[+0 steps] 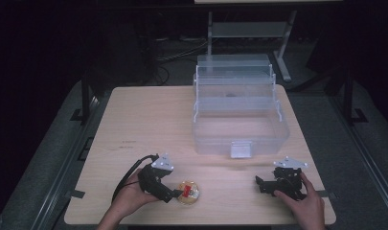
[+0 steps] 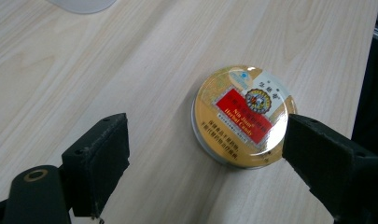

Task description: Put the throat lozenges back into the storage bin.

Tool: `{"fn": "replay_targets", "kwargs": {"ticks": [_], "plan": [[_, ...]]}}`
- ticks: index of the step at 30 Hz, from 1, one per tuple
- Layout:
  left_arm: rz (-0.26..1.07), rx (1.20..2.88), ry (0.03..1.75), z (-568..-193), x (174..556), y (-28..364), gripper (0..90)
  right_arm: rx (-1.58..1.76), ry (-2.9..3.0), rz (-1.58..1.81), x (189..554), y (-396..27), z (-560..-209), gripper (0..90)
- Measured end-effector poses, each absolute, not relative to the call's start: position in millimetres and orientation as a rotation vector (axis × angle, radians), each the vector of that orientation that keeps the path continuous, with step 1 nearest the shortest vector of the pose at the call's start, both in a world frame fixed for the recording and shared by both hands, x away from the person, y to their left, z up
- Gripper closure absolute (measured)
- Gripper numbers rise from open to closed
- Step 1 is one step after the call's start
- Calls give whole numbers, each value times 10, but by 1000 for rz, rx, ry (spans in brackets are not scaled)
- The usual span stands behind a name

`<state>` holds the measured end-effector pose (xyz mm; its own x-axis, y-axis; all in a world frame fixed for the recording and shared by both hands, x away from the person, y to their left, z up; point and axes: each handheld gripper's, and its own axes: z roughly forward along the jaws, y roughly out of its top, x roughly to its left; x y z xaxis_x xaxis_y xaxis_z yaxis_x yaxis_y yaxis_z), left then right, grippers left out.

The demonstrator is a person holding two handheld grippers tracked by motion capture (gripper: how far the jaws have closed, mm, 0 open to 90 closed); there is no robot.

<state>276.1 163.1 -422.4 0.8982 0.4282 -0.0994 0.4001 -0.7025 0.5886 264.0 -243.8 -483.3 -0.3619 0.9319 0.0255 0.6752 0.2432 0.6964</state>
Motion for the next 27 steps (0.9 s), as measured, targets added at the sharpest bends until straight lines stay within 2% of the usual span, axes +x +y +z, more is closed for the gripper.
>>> {"fn": "replay_targets", "kwargs": {"ticks": [27], "plan": [[19, 2498, 476, -4328, 2710, 1202, 141, 1473, 2126, 885, 2640, -2438, -4833, 0]]}}
